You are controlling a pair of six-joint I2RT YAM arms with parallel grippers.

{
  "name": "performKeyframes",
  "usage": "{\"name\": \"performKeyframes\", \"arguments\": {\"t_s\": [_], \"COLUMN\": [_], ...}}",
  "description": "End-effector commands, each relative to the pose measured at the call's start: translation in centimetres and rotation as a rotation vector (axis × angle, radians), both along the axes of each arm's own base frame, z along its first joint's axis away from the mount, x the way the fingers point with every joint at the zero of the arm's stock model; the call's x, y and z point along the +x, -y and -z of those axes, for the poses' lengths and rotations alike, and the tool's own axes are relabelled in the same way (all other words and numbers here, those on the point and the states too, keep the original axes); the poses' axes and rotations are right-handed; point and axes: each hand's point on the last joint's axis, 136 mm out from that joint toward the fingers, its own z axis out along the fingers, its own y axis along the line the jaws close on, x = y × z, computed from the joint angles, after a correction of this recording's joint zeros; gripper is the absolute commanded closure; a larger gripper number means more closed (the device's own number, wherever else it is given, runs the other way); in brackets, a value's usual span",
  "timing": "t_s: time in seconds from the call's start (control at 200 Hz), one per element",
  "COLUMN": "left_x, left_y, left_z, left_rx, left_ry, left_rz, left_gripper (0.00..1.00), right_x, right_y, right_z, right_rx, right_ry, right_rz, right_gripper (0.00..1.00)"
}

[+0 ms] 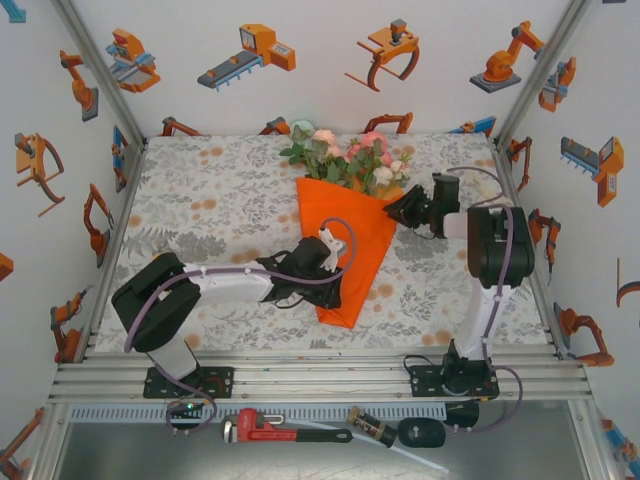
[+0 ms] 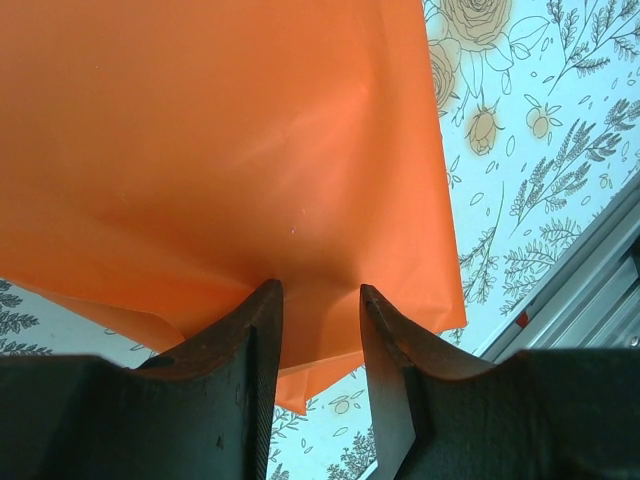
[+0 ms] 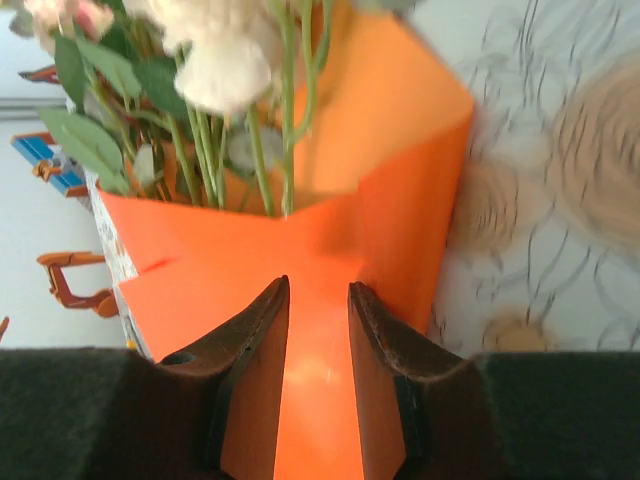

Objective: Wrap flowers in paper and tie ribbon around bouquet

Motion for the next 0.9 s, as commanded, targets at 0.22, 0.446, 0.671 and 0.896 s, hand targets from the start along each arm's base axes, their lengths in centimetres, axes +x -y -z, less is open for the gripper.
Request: {"name": "performKeyframes", "arguments": {"t_s": [0.22,0.446,0.671,0.896], "left_x": [-0.7,0.3,1.2,1.0], "left_y": [-1.9,-1.3,-0.1,0.8], "left_z": [1.1,-1.5,-7.2,-10.7], "left_rx": [0.069,0.028,-0.064,-0.144], "left_ry": [-0.014,0.051,0.145,0.186], "left_rz": [-0.032,-0.044,-0.025,0.013], "left_gripper": [0.61,0.45,0.33,0.32], "right_x": [3.3,1.0,-5.1,-10.7], "right_y": [3.8,2.7,1.0,-1.3], "right_z": [0.2,-7.2,-10.2,-8.8], "right_rx": [-0.04,-0.035,-0.05,-0.061], "right_ry": [0.004,0.11,0.16,0.118], "right_rz": [0.069,0.043,0.026,-0.022], "right_gripper": [0.65,0.65,0.65,0.65]}}
